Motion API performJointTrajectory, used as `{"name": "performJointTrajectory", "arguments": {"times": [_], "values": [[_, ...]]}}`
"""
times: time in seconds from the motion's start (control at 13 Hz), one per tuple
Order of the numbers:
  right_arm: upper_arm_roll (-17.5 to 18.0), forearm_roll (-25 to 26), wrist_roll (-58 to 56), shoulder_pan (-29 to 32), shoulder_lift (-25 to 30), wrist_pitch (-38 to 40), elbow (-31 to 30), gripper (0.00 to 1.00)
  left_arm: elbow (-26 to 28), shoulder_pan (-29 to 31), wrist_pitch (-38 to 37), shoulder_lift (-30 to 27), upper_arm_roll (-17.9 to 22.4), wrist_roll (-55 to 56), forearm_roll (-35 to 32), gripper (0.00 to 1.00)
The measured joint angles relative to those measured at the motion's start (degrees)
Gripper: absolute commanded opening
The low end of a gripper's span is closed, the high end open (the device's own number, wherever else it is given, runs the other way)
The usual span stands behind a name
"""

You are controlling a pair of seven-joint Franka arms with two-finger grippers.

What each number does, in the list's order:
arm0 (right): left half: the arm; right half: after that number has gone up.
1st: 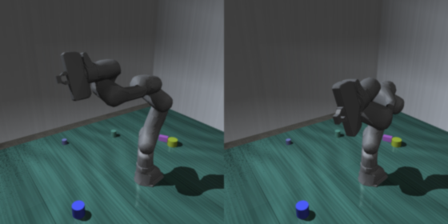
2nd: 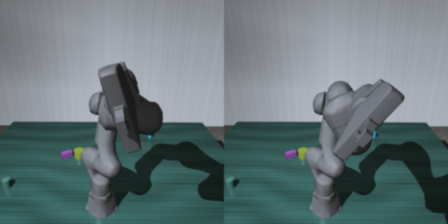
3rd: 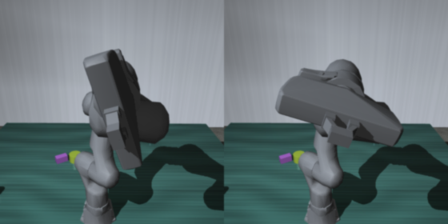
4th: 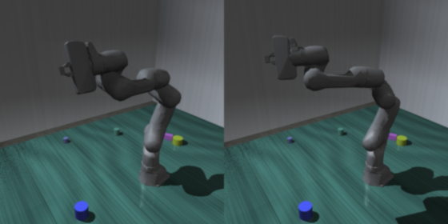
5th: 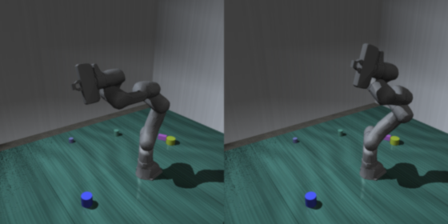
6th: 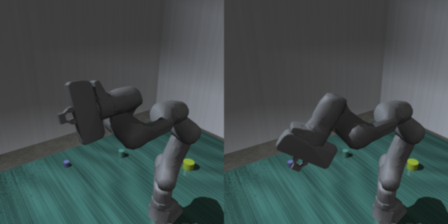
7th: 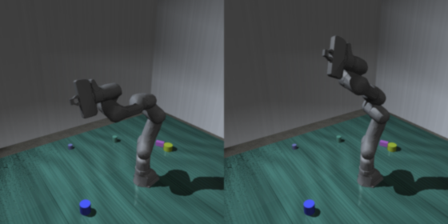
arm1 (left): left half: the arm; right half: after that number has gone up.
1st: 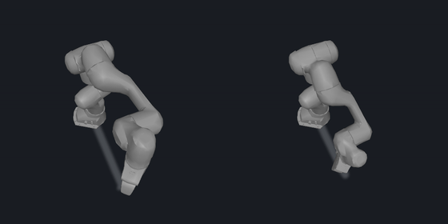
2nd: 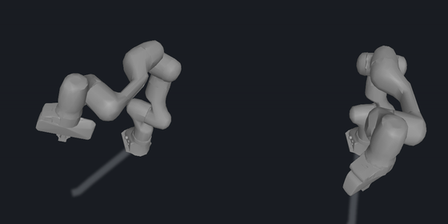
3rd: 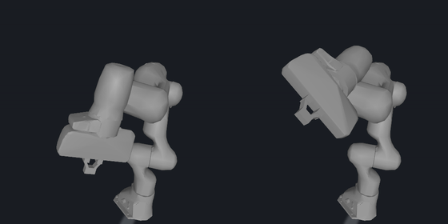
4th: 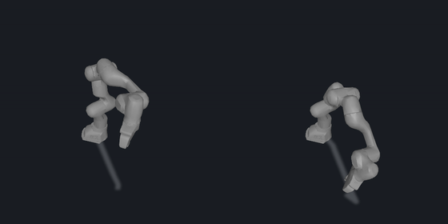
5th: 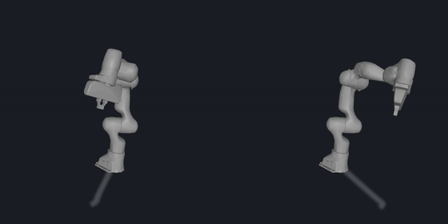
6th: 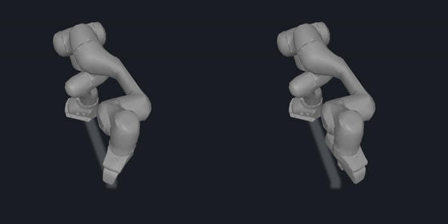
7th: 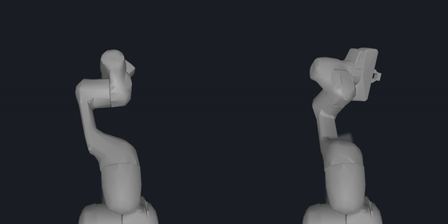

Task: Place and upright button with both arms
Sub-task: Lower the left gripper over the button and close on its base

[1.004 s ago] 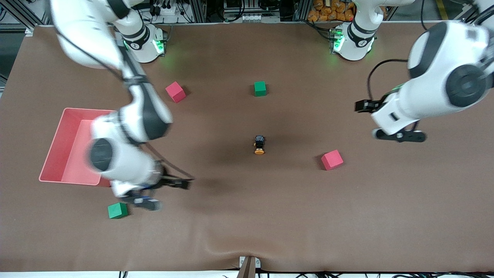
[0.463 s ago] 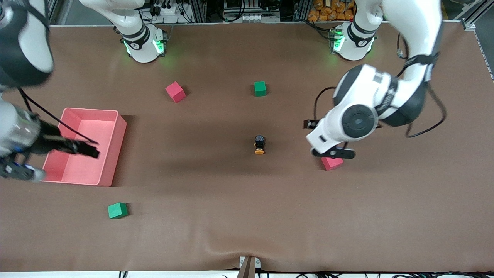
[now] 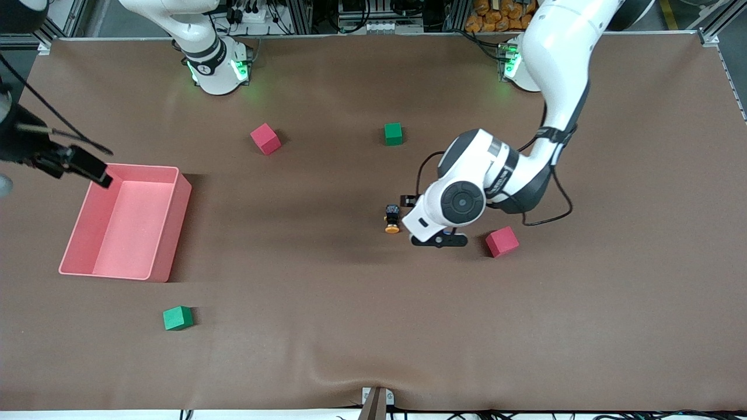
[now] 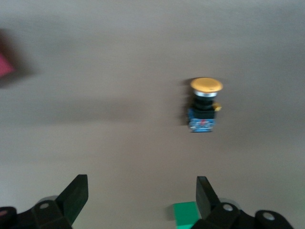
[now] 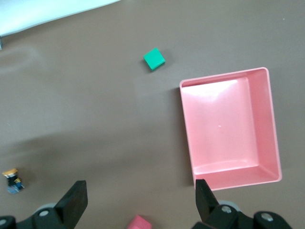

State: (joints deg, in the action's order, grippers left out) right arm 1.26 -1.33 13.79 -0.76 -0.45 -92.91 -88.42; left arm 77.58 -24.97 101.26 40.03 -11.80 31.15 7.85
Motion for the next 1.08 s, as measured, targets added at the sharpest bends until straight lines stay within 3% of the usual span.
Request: {"name": "performJointTrajectory", "arguments": {"times": [0.15,0.23,0.46,1.08], "values": [[-1.5,0.0,-2.8,0.0,4.5,-0.9,-5.9,1.00,-1.6,-0.4,1.0,3.0,0.0,0.0,2.2,1.00],[-1.6,0.0,-3.5,0.0,5.3,-1.2,-7.2,1.00,-2.8,-0.7,1.3,4.6,0.0,0.0,3.1,0.93],[-1.5,0.2,-5.0,-0.9,5.4,-2.5,-7.7,1.00,-5.7,-1.8,4.4,8.9,0.0,0.0,5.2,0.92],[-1.7,1.7,-5.3,-1.4,0.1,2.3,1.9,1.00,-6.7,-3.0,8.0,13.1,0.0,0.0,5.7,0.79]]}}
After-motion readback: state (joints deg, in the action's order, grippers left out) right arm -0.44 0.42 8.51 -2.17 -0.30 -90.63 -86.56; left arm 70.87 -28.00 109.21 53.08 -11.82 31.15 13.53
